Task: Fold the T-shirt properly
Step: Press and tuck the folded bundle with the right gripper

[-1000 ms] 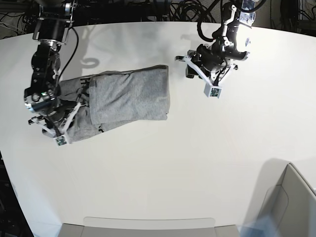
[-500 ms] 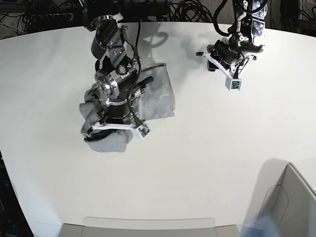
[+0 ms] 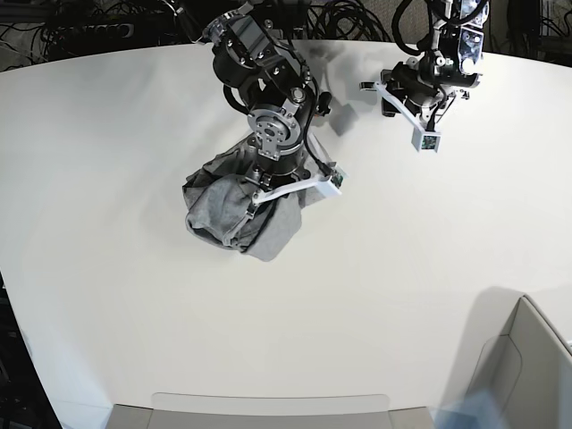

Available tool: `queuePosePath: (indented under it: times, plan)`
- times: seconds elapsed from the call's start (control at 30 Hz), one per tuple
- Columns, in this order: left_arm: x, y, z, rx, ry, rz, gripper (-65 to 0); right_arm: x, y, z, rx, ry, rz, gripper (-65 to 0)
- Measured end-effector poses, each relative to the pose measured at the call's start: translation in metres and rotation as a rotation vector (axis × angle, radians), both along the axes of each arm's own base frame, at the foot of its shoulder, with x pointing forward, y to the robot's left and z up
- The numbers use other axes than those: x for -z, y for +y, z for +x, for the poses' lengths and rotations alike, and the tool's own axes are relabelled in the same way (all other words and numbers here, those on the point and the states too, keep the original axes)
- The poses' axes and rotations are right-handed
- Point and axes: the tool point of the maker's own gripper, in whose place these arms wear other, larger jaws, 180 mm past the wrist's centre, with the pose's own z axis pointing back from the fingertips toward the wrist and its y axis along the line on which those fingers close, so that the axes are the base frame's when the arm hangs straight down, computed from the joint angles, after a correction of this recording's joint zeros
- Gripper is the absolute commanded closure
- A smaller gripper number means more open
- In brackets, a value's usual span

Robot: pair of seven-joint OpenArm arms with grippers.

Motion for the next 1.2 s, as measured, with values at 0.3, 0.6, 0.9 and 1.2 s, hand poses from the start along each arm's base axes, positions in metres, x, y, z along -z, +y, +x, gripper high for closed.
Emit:
queuePosePath:
  times: [0.3,0.6,0.9,1.2]
  plan:
    - [0.004,0.003,0.001,-0.004,0.008,0.005,-22.6,0.024,0.031,-0.025,-0.059,0.034,-0.011,-18.9]
    - [0.016,0.007,-0.005,-0.014,0.047,0.013,-22.6,-0.007,0.058,-0.041,-0.146,-0.031,0.056,-31.7]
    - [0.023,0.013,0.005,-0.03,0.048,0.022,-22.6,-0.1,0.055,-0.031,-0.106,-0.283,0.216,-30.8]
    - [0.024,0.014,0.006,-0.032,0.044,0.022,-22.6,-0.087,-0.033,-0.002,0.178,-0.263,0.142,-24.2]
